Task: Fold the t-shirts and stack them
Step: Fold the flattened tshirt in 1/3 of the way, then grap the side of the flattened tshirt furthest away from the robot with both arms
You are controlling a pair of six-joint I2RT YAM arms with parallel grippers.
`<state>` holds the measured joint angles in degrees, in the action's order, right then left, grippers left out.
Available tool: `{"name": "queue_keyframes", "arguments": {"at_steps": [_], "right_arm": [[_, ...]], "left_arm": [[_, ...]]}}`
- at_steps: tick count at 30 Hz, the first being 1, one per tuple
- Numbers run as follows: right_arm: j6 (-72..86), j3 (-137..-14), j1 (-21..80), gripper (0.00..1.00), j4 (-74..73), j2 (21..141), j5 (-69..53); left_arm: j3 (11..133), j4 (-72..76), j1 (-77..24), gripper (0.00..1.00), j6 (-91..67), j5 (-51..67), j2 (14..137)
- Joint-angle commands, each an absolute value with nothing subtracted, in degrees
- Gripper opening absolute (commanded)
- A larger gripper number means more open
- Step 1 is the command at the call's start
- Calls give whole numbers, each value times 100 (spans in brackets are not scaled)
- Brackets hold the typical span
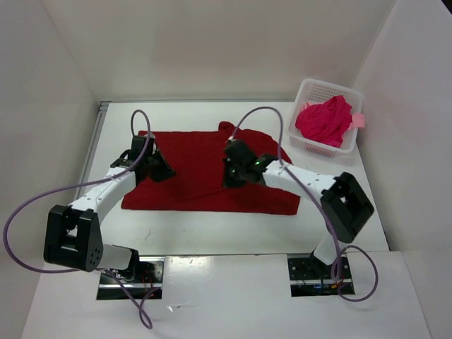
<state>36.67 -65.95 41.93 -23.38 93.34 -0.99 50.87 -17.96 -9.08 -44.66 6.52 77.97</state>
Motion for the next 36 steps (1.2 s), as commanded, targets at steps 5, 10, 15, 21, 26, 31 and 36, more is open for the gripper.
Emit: {"name": "queue_keyframes", "arguments": {"at_steps": [5,10,15,21,26,31,36], "right_arm": [[3814,-7048,4922,0,-1469,10291,-87],[3867,-7417,5255,0,-1319,11081,44],[3867,-7812,5370,0,-1204,11363,44],[3919,-7701,5659,0,-1266,11874,44],[4034,-7295,6195,0,-1213,11821,-70],[4140,-6996,6618,0,-1424,11251,-70],[3763,-7259,6418,9,-1985,10636,220]], "left_arm": [[5387,-1372,-362,16,-4325,1018,8173],[5677,-1301,343,20,-4113,1336,8499],[5678,-1362,422,20,-3920,1283,8446],[5862,-1362,475,21,-3867,1230,8736],[6266,-1362,527,23,-3814,941,8867],[6557,-1477,580,25,-3710,520,8982],[6557,-1415,843,32,-3709,273,8982]]}}
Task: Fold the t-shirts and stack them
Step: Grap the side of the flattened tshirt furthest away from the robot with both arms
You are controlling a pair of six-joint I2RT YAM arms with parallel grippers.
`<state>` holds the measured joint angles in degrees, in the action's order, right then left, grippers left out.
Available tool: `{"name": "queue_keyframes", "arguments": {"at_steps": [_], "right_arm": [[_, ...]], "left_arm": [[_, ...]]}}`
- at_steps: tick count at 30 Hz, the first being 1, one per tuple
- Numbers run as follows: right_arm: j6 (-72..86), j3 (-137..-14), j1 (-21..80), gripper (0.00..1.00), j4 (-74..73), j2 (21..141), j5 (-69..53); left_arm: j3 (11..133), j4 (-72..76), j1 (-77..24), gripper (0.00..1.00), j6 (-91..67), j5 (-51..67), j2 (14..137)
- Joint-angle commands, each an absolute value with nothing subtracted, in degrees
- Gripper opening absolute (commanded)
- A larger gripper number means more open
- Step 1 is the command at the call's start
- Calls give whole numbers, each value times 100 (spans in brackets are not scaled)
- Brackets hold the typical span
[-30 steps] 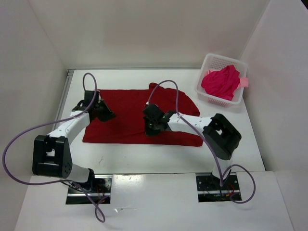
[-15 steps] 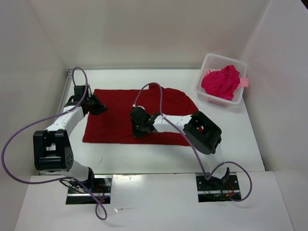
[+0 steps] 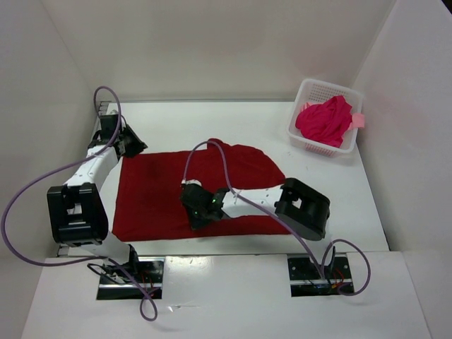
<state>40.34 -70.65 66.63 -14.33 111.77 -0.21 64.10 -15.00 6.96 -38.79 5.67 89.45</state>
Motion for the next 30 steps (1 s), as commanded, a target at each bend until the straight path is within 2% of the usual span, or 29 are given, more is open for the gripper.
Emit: {"name": "queue_keyframes", "arguments": {"at_steps": [1,5,7,12,15,17,18,21,26,30], "right_arm": [[3666,-7495,6303,14,-2126,10548,220],[3226,-7822,5346,33,-2180,10082,-68],[2999,-7822,4515,35,-2109,9950,-131],[2462,-8443,2903,4,-2091,10571,139],[2224,-9015,2383,4,-2144,11440,307],[2145,-9507,2154,10,-2319,11793,369],[2145,-9632,2084,19,-2320,12091,317],[2092,-10159,1899,32,-2505,12462,255],[1960,-10897,1846,42,-2820,13139,193],[1960,-10951,1846,47,-2892,13298,-61]], "left_arm": [[6557,-1345,844,33,-3657,220,8982],[6802,-1345,844,41,-3604,97,9368],[6908,-1345,844,42,-3604,97,9597],[6917,-1012,634,42,-3665,659,9773],[7232,-1027,3,42,-3481,844,10045],[7696,-1081,-306,42,-3349,992,10378],[7856,-1142,-516,44,-3349,1063,10502],[8515,-1195,-738,47,-3349,1326,11002],[9640,-1590,-1115,55,-3349,1766,12092],[10344,-1784,-1239,60,-3401,1907,12813]]}}
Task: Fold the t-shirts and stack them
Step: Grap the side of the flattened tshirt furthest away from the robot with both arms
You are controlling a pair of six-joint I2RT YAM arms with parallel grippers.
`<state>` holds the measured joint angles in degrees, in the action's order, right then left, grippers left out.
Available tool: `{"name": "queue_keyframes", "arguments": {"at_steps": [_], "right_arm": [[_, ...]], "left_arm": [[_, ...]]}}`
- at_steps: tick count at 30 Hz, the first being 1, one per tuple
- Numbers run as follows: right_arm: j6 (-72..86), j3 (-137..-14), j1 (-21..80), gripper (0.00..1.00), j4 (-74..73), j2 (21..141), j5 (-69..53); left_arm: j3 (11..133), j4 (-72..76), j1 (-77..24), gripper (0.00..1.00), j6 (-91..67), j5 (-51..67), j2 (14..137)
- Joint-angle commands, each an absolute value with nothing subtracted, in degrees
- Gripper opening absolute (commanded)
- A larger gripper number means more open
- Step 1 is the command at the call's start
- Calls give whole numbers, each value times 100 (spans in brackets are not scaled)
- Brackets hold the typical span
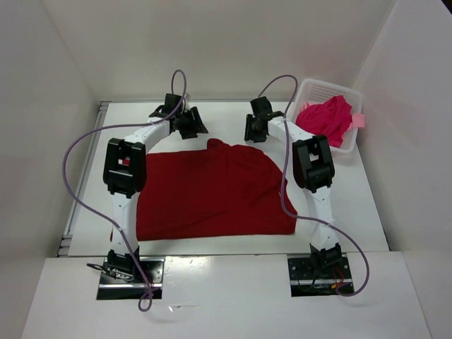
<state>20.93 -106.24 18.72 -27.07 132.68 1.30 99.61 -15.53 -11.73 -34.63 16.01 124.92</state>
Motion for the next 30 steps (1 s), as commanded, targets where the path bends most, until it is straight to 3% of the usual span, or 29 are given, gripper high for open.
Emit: {"name": "queue_keyframes", "arguments": {"at_steps": [1,3,6,8,11,12,13,15,23,25,30], "right_arm": [[1960,-10951,1846,47,-2892,13350,-122],[1960,-10899,1846,43,-2892,13351,-377],[1960,-10601,1846,22,-2892,13290,-597],[1960,-10442,1846,15,-2813,13079,-598],[1960,-10126,1846,22,-2681,12772,-528],[1960,-10021,1846,28,-2585,12718,-527],[1960,-9967,1846,44,-2584,12666,-475],[1899,-9967,1846,49,-2531,12665,-387],[1898,-10099,1846,44,-2769,12920,-562],[1846,-10099,1846,32,-2716,12920,-702],[1793,-10099,1846,16,-2769,12762,-1116]], "left_arm": [[10580,-1784,-1239,63,-3471,2012,12928],[10801,-1846,-1292,65,-3533,2284,13200],[11021,-1969,-1414,68,-3533,2408,13324],[11021,-1917,-1468,68,-3533,2461,13255],[10890,-1863,-1581,69,-3472,2514,13088],[10890,-1863,-1582,69,-3411,2444,13087],[10890,-1933,-1582,69,-3349,2356,13087],[10890,-1995,-1582,69,-3279,2260,13087],[11214,-2461,-1582,72,-3015,2128,13473],[11215,-2461,-1634,72,-3015,2057,13526],[11574,-2409,-1687,71,-3137,2179,13728]]}}
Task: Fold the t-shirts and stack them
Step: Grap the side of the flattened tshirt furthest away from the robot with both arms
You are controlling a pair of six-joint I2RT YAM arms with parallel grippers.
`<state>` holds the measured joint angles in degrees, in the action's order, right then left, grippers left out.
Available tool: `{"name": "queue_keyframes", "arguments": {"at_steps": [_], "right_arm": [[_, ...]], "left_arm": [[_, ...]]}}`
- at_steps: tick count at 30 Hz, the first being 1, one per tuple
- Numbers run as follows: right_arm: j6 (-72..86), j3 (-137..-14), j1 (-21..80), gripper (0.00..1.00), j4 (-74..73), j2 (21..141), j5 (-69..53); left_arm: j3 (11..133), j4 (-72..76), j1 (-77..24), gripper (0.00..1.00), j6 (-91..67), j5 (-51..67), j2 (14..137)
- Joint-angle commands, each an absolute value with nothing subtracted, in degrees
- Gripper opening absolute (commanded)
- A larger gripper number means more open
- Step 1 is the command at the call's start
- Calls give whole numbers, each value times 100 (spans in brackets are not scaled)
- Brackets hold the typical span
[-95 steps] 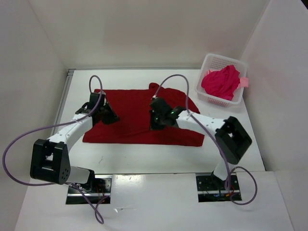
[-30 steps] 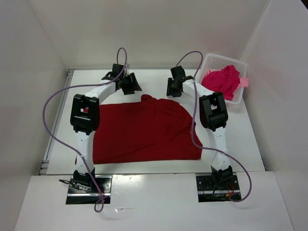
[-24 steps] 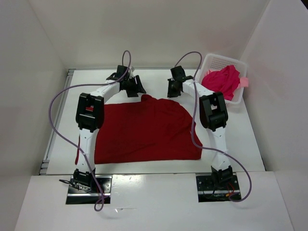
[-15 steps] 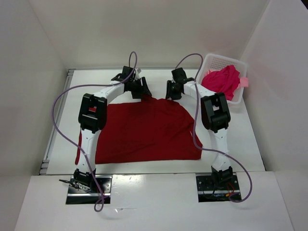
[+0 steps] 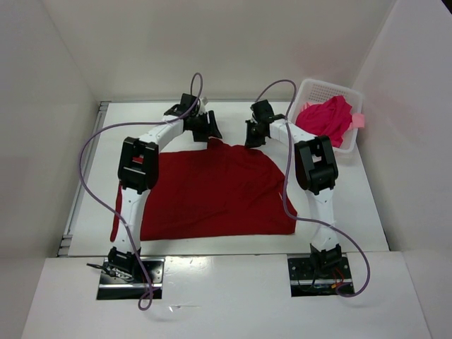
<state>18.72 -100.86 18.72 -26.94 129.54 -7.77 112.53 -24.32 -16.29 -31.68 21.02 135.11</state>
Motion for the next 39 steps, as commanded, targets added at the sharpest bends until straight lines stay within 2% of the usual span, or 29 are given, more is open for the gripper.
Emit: {"name": "queue_keyframes", "arguments": {"at_steps": [1,7,10,11,14,15,18,20,26,28,29,31,33,35,39], "right_arm": [[1793,-10099,1846,14,-2769,12762,-1177],[1793,-9818,1846,2,-2602,12297,-1196],[1845,-9660,1846,0,-2549,11945,-1195],[1846,-9485,1846,0,-2479,11831,-1274],[1916,-8968,1846,0,-2347,11287,-1274],[1916,-8808,1846,0,-2347,10946,-1274],[1829,-8167,1968,0,-2276,10295,-1274],[1776,-7683,2030,0,-2346,10012,-1274],[1898,-6207,2416,4,-2461,9247,-1406],[1898,-5829,2478,9,-2461,9194,-1406],[1898,-5758,2479,13,-2513,9141,-1406],[1898,-5634,2479,22,-2566,8949,-1240],[1898,-5703,2479,27,-2723,8825,-1099],[1846,-5949,2479,34,-2794,8736,-985],[1924,-6590,2303,35,-2646,8876,-1107]], "left_arm": [[11706,-2408,-1740,69,-3138,2180,13729],[11769,-2408,-1802,69,-3138,2285,13895],[11629,-2408,-1854,63,-3138,2285,13800],[11541,-2321,-1854,53,-3138,2337,13721],[11119,-1952,-1854,35,-3190,2390,13299],[10996,-1847,-1854,26,-3190,2391,13167],[10417,-1426,-1854,12,-3261,2338,12387],[9846,-1240,-1854,12,-3322,2338,12034],[8352,-729,-1802,15,-3375,2119,10592],[7773,-589,-1802,45,-3375,2039,10162],[7630,-589,-1802,55,-3323,2039,10064],[7401,-642,-1802,64,-3270,1846,9766],[7076,-703,-1802,68,-3270,1793,9503],[6761,-703,-1749,68,-3270,1793,9291],[6627,-650,-1749,69,-3374,1784,9281]]}}
